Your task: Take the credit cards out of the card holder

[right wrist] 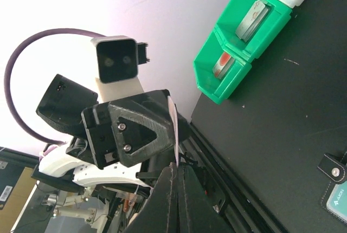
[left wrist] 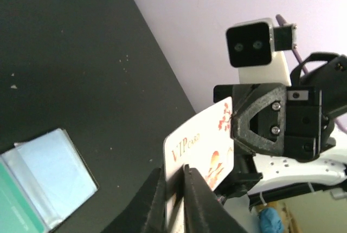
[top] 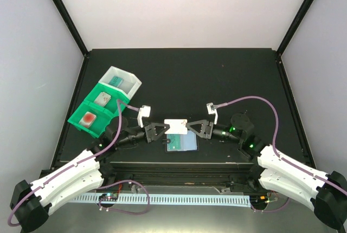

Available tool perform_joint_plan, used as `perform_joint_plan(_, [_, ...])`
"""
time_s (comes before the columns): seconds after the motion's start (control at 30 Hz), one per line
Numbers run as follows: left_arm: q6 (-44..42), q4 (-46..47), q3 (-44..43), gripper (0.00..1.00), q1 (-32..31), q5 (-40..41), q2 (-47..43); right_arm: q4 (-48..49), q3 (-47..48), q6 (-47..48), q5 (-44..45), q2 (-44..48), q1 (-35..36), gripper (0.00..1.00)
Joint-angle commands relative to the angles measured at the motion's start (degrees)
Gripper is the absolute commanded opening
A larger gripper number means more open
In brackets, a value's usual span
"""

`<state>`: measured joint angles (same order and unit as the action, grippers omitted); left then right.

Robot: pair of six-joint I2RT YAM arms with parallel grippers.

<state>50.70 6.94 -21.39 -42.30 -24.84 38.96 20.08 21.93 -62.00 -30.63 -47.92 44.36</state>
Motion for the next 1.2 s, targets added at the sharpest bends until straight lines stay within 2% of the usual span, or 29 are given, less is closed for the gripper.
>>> perform_joint_plan(0.0, [0.60,0.19,-1.38,0.03,0.60,-0.25,-1.14,1.54,-0.85,0.29,0.49,0.79,0.20,0.01])
perform_joint_plan(0.17, [0.50,0.11,-0.54,0.02,0.64,1.33,-2.53,-0.61,-1.01,0.36,3.00,1.75,0.20,0.10])
perform_joint_plan(0.3, [-0.88,-2.02,-0.06,0.02,0.73,4.53,-4.59,-2.19,-0.93,1.41,4.37,2.28,0.18,0.24])
perform_joint_plan(0.5, [-1.10,-6.38,0.12,0.01,0.95,11.44,-7.55,-5.36,-0.93,3.99,4.79,2.45,0.19,0.59])
perform_joint_plan(0.63, [-2.55,-11.88,-0.86,0.02,1.24,19.87,-9.50,-8.13,-0.45,5.96,5.19,3.04,0.20,0.81])
perform_joint_plan(0.77, [-4.65,-17.73,-1.95,0.02,1.95,29.28,-11.28,-11.27,0.34,7.90,6.20,4.07,0.20,0.97])
perform_joint_plan(0.8, [-5.13,-18.88,-2.32,0.01,2.31,31.18,-11.59,-11.99,0.49,8.30,6.30,4.35,0.16,0.99])
perform_joint_plan(0.93, [-7.94,-21.41,-4.49,0.01,4.62,36.27,-11.53,-15.22,1.66,10.36,6.52,4.57,0.18,1.00])
perform_joint_plan(1.17, [-11.51,-24.90,-10.84,0.02,12.98,37.06,-5.67,-17.68,2.06,13.01,5.66,5.11,0.20,1.00])
